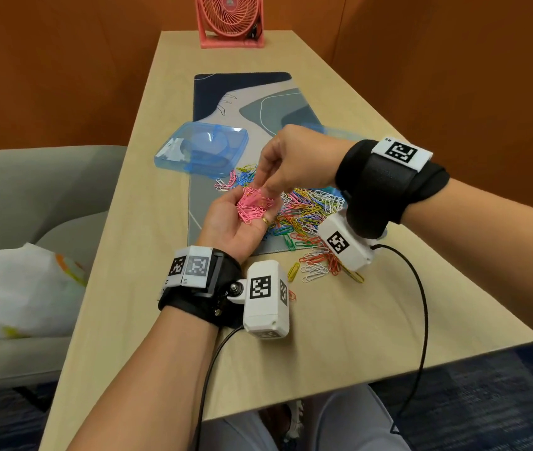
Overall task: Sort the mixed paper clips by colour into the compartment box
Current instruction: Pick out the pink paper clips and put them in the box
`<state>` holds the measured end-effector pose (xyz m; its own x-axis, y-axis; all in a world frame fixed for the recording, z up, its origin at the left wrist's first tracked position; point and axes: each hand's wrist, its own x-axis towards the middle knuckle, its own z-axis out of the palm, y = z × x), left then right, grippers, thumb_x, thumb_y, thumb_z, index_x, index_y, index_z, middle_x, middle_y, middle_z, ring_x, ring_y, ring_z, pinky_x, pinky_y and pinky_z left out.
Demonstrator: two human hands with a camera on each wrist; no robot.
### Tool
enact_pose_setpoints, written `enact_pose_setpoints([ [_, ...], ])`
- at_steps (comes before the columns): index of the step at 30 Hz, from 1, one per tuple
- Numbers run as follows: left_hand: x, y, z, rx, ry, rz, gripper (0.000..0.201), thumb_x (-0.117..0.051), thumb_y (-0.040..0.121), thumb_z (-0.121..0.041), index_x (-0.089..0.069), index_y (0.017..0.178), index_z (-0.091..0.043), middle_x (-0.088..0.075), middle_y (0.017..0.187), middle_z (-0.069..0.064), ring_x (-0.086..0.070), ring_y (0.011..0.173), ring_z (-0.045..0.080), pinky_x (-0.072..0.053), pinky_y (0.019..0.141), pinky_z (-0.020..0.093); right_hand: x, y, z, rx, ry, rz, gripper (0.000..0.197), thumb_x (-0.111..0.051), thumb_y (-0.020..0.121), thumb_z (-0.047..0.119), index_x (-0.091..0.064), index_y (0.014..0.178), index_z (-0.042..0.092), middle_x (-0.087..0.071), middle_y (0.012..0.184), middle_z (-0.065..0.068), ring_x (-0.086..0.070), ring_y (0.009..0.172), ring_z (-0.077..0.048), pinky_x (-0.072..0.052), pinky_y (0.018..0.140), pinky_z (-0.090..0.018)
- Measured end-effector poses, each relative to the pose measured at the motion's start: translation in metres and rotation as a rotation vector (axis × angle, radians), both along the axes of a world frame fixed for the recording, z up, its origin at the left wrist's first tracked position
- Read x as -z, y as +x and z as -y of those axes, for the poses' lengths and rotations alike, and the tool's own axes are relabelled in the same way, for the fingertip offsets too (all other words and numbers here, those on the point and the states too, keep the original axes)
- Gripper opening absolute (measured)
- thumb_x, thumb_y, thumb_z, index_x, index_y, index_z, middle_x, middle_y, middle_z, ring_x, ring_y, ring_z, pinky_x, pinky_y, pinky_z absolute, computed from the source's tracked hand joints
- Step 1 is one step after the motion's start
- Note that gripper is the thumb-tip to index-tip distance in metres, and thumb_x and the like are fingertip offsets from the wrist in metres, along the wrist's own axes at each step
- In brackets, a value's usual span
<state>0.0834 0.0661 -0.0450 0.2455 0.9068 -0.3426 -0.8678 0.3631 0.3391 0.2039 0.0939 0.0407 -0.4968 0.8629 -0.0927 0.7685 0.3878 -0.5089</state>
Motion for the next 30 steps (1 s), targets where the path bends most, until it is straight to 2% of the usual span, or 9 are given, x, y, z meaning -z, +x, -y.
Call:
enact_pose_setpoints([
  [4,-0.001,-0.004,-0.001,-0.030,-0.039,0.094,0.033,-0.031,0.101,-0.016,-0.055,0.094,0.006,-0.058,0.096,0.026,-0.056,0.095,0.036,-0.041,0.095,0.045,-0.003,0.003,-0.008,0.038,0.048,0.039,0.007,-0.071,0.081,0.008,-0.073,0.086,0.012,-0.067,0.067,0.001,-0.059,0.052,-0.003,-0.047,0.049,-0.008],
  [8,-0.003,-0.009,-0.003,-0.048,-0.035,0.006,0.033,-0.032,0.101,-0.017,-0.056,0.091,0.002,-0.058,0.094,0.021,-0.057,0.088,0.036,-0.041,0.095,0.042,0.006,0.016,-0.021,0.147,0.093,0.246,0.019,-0.061,0.081,0.003,-0.068,0.065,0.012,-0.065,0.060,-0.003,-0.055,0.046,-0.007,-0.045,0.050,-0.018],
  [11,-0.003,-0.012,-0.002,-0.052,-0.017,0.005,0.030,-0.033,0.101,-0.015,-0.057,0.091,0.001,-0.058,0.096,0.020,-0.055,0.104,0.035,-0.042,0.094,0.042,0.022,0.021,-0.022,0.184,0.104,0.356,0.018,-0.055,0.083,0.004,-0.070,0.073,0.007,-0.065,0.068,-0.007,-0.055,0.054,-0.015,-0.050,0.059,-0.025],
  [13,-0.002,-0.013,-0.002,-0.048,-0.011,0.003,0.030,-0.033,0.101,-0.015,-0.057,0.091,0.000,-0.058,0.097,0.019,-0.051,0.119,0.034,-0.042,0.095,0.042,0.029,0.022,-0.023,0.178,0.109,0.371,0.013,-0.060,0.083,0.007,-0.070,0.075,0.009,-0.065,0.071,-0.005,-0.056,0.060,-0.016,-0.047,0.054,-0.023],
  [16,-0.001,-0.013,-0.003,-0.050,-0.020,0.001,0.030,-0.034,0.101,-0.016,-0.057,0.091,0.000,-0.059,0.096,0.019,-0.048,0.125,0.033,-0.042,0.094,0.042,0.034,0.021,-0.023,0.138,0.091,0.418,0.004,-0.072,0.079,0.012,-0.068,0.079,0.013,-0.061,0.072,0.002,-0.054,0.064,-0.012,-0.036,0.049,-0.016],
  [20,-0.001,-0.012,-0.003,-0.062,-0.031,-0.001,0.032,-0.033,0.102,-0.017,-0.057,0.091,0.000,-0.058,0.096,0.019,-0.048,0.125,0.033,-0.042,0.096,0.042,0.038,0.023,-0.022,0.127,0.051,0.397,0.020,-0.082,0.072,0.025,-0.065,0.077,0.017,-0.060,0.071,0.005,-0.052,0.062,-0.008,-0.037,0.050,-0.019],
  [24,0.000,-0.012,-0.003,-0.060,-0.031,-0.004,0.032,-0.032,0.101,-0.017,-0.057,0.090,0.000,-0.059,0.096,0.019,-0.049,0.124,0.033,-0.041,0.097,0.042,0.038,0.022,-0.023,0.151,0.061,0.376,0.015,-0.073,0.081,0.023,-0.072,0.087,0.009,-0.070,0.087,-0.005,-0.058,0.074,-0.016,-0.040,0.053,-0.018],
  [27,0.000,-0.012,-0.004,-0.059,-0.032,-0.014,0.033,-0.032,0.101,-0.017,-0.058,0.090,-0.001,-0.059,0.095,0.019,-0.052,0.114,0.032,-0.041,0.097,0.042,0.041,0.018,-0.025,0.173,0.078,0.392,0.029,-0.072,0.082,0.031,-0.071,0.084,0.002,-0.070,0.086,-0.012,-0.063,0.081,-0.025,-0.046,0.062,-0.029],
  [30,-0.001,-0.012,-0.004,-0.063,-0.034,-0.031,0.032,-0.032,0.101,-0.017,-0.058,0.091,0.000,-0.059,0.094,0.019,-0.055,0.103,0.032,-0.042,0.096,0.041,0.044,0.014,-0.024,0.146,0.057,0.405,0.017,-0.074,0.080,0.025,-0.065,0.077,0.011,-0.064,0.081,-0.005,-0.059,0.079,-0.021,-0.042,0.056,-0.024],
])
